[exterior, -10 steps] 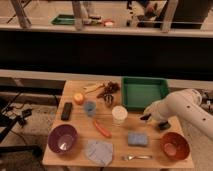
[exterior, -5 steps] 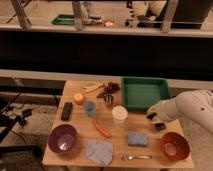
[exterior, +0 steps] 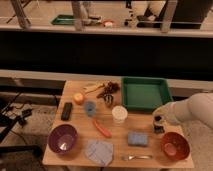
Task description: Wipe purple bowl with brush
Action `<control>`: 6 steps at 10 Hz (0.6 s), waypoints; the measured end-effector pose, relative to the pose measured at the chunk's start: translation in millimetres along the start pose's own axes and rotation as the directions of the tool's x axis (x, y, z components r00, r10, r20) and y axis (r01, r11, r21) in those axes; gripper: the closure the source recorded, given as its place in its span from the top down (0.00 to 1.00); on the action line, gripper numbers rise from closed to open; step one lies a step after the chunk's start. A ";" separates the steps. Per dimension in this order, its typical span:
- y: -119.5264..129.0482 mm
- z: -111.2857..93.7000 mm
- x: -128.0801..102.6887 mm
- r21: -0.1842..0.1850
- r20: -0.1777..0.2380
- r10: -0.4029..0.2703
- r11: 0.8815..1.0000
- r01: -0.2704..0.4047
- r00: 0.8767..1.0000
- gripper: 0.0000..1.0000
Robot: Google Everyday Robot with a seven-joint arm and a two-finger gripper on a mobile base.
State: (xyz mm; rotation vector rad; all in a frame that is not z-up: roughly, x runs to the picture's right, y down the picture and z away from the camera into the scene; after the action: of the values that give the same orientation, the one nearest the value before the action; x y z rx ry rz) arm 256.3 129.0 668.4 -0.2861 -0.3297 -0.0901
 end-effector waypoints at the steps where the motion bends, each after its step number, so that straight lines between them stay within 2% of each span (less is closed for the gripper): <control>1: 2.1 -8.9 5.2 0.014 -0.004 0.007 1.000 -0.007 1.000 0.00; 2: 1.6 -26.4 7.0 0.039 -0.001 0.008 0.999 -0.008 1.000 0.00; 6: -5.0 -55.8 0.2 0.084 0.025 -0.001 0.996 -0.001 1.000 0.00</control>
State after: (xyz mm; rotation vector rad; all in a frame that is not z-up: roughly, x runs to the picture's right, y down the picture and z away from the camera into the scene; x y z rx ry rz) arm 272.9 107.9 619.2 -0.2043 -0.3572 -0.0725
